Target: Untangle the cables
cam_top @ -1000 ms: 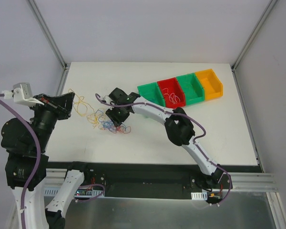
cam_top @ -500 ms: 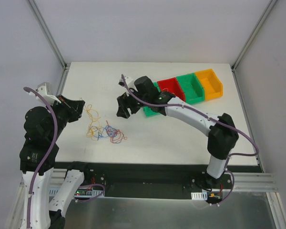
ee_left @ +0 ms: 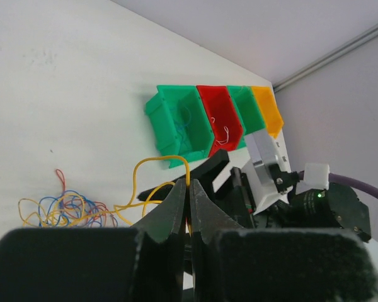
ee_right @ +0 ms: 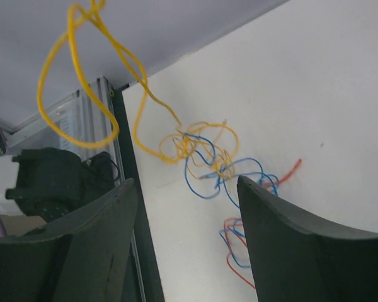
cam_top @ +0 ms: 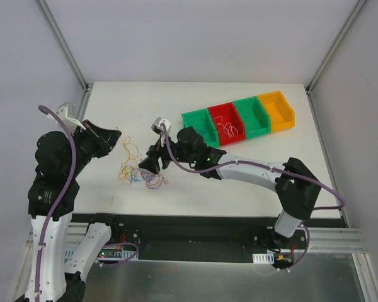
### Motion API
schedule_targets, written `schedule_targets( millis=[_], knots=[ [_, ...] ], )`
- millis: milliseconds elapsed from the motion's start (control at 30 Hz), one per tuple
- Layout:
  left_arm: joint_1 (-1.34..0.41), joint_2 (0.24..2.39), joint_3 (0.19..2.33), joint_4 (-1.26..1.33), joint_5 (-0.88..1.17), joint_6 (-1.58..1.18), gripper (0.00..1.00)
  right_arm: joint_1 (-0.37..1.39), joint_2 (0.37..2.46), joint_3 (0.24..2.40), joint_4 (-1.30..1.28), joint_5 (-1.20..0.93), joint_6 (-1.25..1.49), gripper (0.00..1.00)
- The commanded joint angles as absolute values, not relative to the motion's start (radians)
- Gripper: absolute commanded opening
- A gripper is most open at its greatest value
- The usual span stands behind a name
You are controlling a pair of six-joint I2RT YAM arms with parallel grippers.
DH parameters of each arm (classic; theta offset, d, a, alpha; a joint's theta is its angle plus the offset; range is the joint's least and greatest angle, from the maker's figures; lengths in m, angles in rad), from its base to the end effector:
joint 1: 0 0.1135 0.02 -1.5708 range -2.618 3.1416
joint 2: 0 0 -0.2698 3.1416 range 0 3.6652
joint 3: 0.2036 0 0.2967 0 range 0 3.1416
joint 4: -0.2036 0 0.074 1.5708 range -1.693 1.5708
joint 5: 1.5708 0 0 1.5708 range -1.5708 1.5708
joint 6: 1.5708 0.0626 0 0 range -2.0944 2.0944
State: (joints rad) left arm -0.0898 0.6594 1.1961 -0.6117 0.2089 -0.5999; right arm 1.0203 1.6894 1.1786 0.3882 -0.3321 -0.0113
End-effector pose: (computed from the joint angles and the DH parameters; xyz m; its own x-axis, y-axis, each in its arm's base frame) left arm 0.1589 -0.0273 0.4688 -0.2274 -0.5340 -0.8143 0.2003 0.7927 -0.5758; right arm 0.2269 0.4086 0.2754 -0.0530 -0.1067 -0.9929 -0.9756 0.2176 0.0287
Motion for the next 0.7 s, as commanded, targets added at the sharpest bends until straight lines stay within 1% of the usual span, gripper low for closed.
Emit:
schedule_targets(
  millis=[0,100,300,400,433,467,500,533,600,667],
  knots=[
    [-0.08,0.675,1.253,-0.568,0.311,-0.679,0.0,1.031,1.781,1.287,0.545,-0.279,0.101,0.63],
    [-0.08,0.676,1.259,-0.545,0.327,-0.699,0.0,1.032,1.85,1.327,0.555,-0.295,0.158,0.61],
    [-0.08,0.712,1.328,-0.482,0.38,-0.747,0.0,1.035,1.989,1.364,0.606,-0.221,0.259,0.6],
    [-0.08,0.73,1.351,-0.442,0.431,-0.775,0.0,1.035,2.055,1.407,0.636,-0.245,0.323,0.57],
    [-0.08,0.733,1.353,-0.427,0.437,-0.781,0.0,1.035,2.072,1.416,0.667,-0.27,0.349,0.54],
    [-0.08,0.735,1.353,-0.414,0.443,-0.782,0.0,1.034,2.091,1.423,0.695,-0.287,0.371,0.45],
    [-0.08,0.738,1.358,-0.397,0.445,-0.787,0.0,1.035,2.103,1.427,0.718,-0.296,0.399,0.4],
    [-0.08,0.744,1.368,-0.385,0.449,-0.788,0.0,1.038,2.117,1.428,0.725,-0.292,0.419,0.32],
    [-0.08,0.762,1.417,-0.355,0.468,-0.788,0.0,1.035,2.129,1.43,0.681,-0.224,0.443,0.21],
    [-0.08,0.782,1.483,-0.312,0.485,-0.79,0.0,1.016,2.134,1.427,0.626,-0.175,0.492,0.15]
  ],
)
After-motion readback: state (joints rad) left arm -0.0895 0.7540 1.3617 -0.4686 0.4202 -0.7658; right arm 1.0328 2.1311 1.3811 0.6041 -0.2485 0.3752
